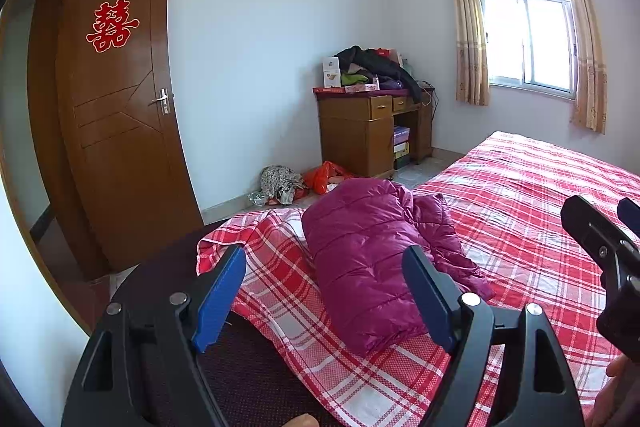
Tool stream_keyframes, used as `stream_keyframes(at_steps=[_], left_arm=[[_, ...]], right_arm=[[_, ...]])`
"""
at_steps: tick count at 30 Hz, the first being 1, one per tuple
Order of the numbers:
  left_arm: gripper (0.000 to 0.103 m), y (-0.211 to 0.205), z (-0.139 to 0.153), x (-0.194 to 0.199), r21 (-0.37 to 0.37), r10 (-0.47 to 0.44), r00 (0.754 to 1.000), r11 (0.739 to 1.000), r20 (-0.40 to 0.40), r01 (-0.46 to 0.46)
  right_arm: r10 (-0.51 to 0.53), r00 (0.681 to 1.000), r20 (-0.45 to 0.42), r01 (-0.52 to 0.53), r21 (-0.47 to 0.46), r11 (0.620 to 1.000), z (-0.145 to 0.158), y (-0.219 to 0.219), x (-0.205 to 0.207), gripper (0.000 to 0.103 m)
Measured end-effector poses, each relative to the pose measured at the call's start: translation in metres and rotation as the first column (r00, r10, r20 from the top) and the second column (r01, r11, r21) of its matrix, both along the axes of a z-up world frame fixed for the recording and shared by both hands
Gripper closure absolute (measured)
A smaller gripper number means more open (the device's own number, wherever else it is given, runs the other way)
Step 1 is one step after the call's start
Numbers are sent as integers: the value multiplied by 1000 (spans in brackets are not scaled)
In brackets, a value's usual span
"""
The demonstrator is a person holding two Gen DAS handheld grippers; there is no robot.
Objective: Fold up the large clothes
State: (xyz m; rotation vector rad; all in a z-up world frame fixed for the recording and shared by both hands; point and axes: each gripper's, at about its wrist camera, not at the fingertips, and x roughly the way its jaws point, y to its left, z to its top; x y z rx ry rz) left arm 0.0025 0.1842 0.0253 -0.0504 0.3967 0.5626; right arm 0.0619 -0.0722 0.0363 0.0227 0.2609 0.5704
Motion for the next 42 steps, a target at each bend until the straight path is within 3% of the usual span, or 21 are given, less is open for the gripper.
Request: stream_keyframes(at_steps=[42], left_arm=[[22,0,-2,3,7,-15,1000,1000,-17,15]], right_arm=[[-26,999,30,26,-3,1000,0,-6,-4,0]])
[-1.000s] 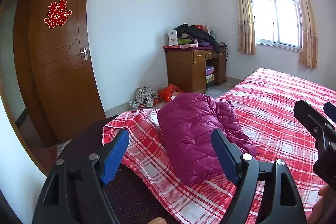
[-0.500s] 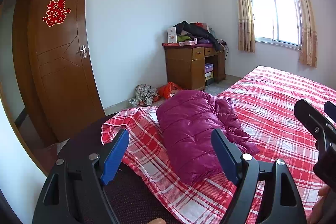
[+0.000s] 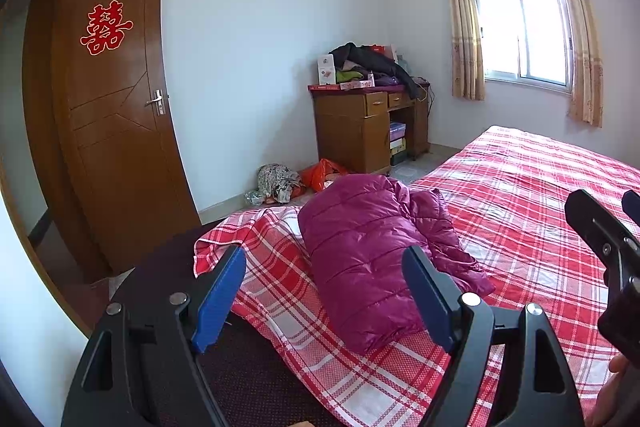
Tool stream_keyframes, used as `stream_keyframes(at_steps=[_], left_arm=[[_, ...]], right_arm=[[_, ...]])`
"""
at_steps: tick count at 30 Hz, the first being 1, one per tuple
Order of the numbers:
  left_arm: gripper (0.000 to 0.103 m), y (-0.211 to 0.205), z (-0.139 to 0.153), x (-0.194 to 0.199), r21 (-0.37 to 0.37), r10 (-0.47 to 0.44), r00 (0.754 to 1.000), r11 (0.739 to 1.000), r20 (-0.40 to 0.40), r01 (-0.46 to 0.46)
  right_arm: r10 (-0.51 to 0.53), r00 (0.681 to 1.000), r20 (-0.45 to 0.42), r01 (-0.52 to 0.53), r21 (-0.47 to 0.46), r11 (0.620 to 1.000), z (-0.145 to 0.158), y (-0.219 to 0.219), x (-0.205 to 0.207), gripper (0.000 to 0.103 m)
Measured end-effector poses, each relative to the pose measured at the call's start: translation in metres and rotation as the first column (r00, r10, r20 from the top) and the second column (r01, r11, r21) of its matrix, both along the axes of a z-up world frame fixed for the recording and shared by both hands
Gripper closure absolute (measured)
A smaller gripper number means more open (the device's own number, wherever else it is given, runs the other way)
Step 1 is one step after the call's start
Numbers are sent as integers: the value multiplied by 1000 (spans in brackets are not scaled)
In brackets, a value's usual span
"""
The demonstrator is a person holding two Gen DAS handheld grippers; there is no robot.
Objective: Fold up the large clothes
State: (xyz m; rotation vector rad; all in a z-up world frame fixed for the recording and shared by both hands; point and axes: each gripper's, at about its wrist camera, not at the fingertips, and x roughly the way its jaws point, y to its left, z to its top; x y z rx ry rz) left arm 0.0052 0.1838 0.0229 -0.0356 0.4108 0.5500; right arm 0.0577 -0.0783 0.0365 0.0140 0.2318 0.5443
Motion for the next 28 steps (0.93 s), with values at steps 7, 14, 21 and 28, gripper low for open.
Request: stream_keyframes(at_steps=[7,14,21,28], left_arm=[[22,5,0,2,-15,4,1000,1000,-8,-5],[22,10,-5,9,-49,-5,999,999,-43,3],[22,7,-5,5,-5,-15,1000,1000,3,15],[22,15,-5,10,-41,-4,1000,999,-21,3]], right_arm=[[2,1000,0,-2,-16,1000,-4,3,0,0],[0,1000,-12,-1,-23,1000,-6,5,2,0],[4,999,-37,-5,-24,1000,-10,6,6,0],[6,999,-47,-7,-27,1000,-11,6,6,0]])
